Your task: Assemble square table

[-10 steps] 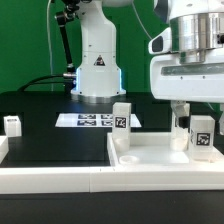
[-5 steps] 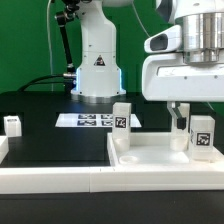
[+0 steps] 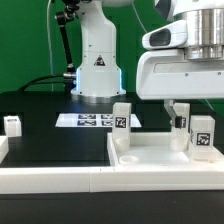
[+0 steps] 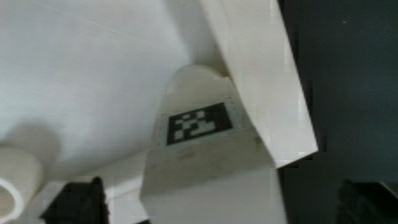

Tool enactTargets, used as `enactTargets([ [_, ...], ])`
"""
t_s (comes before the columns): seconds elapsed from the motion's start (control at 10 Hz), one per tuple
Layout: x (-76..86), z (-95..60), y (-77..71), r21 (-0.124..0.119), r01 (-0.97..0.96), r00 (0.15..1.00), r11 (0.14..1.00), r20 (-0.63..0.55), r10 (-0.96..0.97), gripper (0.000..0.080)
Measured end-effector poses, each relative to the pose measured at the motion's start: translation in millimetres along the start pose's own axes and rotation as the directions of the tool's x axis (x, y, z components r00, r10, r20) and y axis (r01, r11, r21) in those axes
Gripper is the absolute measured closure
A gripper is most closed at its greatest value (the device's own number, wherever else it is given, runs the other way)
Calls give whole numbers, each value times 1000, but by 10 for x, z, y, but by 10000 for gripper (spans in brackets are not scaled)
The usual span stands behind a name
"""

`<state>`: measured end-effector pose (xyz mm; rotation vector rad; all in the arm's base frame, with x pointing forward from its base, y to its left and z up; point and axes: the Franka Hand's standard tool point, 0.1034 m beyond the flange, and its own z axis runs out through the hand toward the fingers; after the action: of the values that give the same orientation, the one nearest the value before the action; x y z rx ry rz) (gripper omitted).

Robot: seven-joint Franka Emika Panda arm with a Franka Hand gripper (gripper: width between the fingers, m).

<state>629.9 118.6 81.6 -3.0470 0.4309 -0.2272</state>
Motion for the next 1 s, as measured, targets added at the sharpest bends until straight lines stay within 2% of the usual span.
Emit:
enactTargets([
  [0.2,5,1,12,-6,82,997,997,-1,-82,150],
  [0.3,5,1,12,-6,75,997,997,-1,-75,197],
  [0.4,5,2,13,-6,75,997,997,-1,-75,197],
  [0.5,4,4,14,-6,71,997,997,-1,-71,377],
  [0.6,3,5,14,-6,53,999,999,-1,-53,377],
  [0.7,3,5,15,-6,53,999,999,-1,-53,511],
  [1.0,4,8,27,-7,-101,995,995,-1,101,511],
])
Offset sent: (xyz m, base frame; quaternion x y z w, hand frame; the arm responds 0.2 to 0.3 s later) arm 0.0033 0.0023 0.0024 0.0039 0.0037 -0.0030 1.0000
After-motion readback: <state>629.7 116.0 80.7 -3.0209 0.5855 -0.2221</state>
